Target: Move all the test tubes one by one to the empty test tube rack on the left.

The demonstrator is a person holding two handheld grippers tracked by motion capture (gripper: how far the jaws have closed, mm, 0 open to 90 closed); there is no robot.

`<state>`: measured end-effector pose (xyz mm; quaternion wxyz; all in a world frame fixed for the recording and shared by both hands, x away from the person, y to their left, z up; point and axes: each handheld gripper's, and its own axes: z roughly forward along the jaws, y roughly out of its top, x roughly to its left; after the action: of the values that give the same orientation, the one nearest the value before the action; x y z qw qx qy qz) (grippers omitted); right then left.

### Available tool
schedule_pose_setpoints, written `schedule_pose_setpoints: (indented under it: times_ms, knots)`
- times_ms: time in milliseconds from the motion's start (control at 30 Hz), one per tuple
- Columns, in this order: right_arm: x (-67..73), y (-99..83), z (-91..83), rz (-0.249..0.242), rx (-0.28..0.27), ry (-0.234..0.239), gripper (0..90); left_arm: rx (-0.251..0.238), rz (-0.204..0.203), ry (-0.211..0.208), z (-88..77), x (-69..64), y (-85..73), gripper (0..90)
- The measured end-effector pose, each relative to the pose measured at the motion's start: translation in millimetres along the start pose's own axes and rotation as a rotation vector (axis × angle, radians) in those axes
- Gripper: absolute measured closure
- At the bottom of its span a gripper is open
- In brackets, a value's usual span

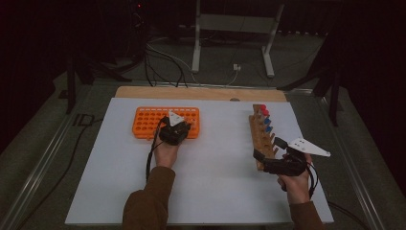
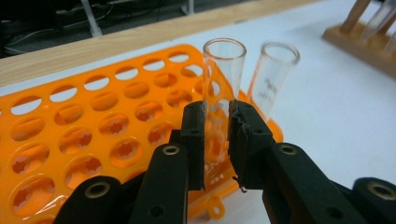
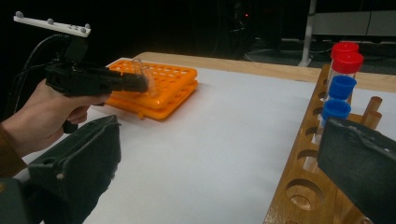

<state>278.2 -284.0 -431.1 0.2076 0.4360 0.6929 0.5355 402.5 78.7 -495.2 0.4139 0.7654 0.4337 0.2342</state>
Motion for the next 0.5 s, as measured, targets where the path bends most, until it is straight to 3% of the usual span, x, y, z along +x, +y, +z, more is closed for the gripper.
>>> schedule_pose_setpoints:
  times_ms: [133,267,333,400,500]
  knots:
    - [-0.1,-0.6,-0.4,0.004,0.0,-0.003,0.1,-0.001,-0.008,-0.01,-0.4,1.3,-1.3,77.0]
    - [0.2,-1.0,0.3,-0.001,0.003,0.007,0.1,-0.011,-0.058,-0.052,-6.3,6.4,-4.1,71.7]
    - [0.0,-1.5,1.0,0.0,0.006,0.014,0.1,-0.024,-0.091,-0.076,-12.0,10.3,-7.4,67.1]
    - [-0.4,-1.7,1.5,0.002,0.007,0.016,0.1,-0.036,-0.096,-0.074,-20.6,12.5,-10.5,61.9]
    - [-0.8,-1.8,1.6,0.006,0.003,0.015,0.1,-0.068,-0.111,-0.105,-38.0,16.5,-14.1,57.0]
